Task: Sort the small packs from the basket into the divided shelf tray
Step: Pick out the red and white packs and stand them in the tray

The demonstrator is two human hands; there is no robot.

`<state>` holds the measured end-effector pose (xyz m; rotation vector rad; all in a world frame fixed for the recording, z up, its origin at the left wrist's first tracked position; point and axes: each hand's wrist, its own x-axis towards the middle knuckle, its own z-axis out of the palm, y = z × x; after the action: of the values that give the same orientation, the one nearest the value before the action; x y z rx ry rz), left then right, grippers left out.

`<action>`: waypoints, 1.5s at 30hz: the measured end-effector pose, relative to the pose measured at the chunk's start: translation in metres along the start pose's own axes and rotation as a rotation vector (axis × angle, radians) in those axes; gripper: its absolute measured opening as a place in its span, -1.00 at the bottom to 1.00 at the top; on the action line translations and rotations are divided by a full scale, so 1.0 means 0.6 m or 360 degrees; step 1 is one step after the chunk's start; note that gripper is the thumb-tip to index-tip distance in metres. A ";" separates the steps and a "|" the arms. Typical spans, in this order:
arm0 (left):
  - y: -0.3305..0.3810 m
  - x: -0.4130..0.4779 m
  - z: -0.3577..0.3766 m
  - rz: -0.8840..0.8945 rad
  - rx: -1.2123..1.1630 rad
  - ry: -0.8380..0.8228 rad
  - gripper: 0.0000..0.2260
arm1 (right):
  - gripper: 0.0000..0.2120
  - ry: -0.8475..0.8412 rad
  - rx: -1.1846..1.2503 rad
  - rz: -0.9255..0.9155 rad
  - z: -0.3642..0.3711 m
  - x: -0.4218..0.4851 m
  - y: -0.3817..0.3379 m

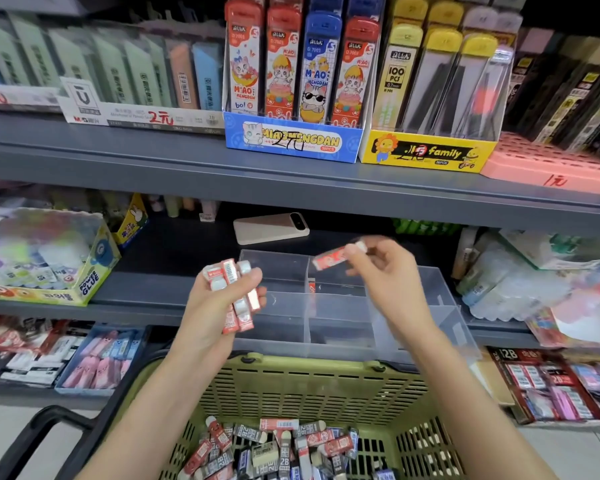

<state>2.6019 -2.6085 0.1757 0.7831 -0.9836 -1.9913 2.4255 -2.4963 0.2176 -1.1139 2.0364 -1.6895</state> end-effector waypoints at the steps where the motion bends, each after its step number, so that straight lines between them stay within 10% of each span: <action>1: 0.002 0.003 -0.008 0.0035 0.0023 0.0011 -0.51 | -0.90 0.0009 -0.0182 0.0063 -0.012 0.018 0.014; 11: 0.007 0.017 -0.028 0.0011 0.0052 0.0032 -0.58 | -0.74 -0.0519 -0.1204 0.0384 0.042 0.081 0.081; 19: 0.018 0.014 -0.019 -0.0089 0.0004 0.0051 -0.43 | -0.71 -0.0755 -0.1202 0.0434 0.042 0.082 0.085; 24: 0.026 0.011 -0.006 -0.0257 -0.0313 0.0009 -0.70 | -0.74 -0.0658 -0.1350 0.0254 0.041 0.070 0.055; 29: 0.024 0.005 0.016 -0.0353 -0.0581 0.0054 -0.85 | -0.81 -0.0509 -0.0304 0.0124 0.077 -0.019 -0.028; 34: 0.022 -0.010 0.036 -0.0440 -0.0525 -0.0045 -0.56 | -0.82 -0.0508 -0.0252 0.0072 0.111 -0.069 -0.047; 45: 0.051 -0.005 -0.018 -0.0253 -0.0784 0.0145 -0.70 | -0.84 -0.0435 0.0109 0.0532 0.077 -0.005 -0.020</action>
<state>2.6231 -2.6226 0.1962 0.6797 -0.3564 -2.1855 2.4617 -2.5274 0.2149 -0.8684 1.8556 -1.3522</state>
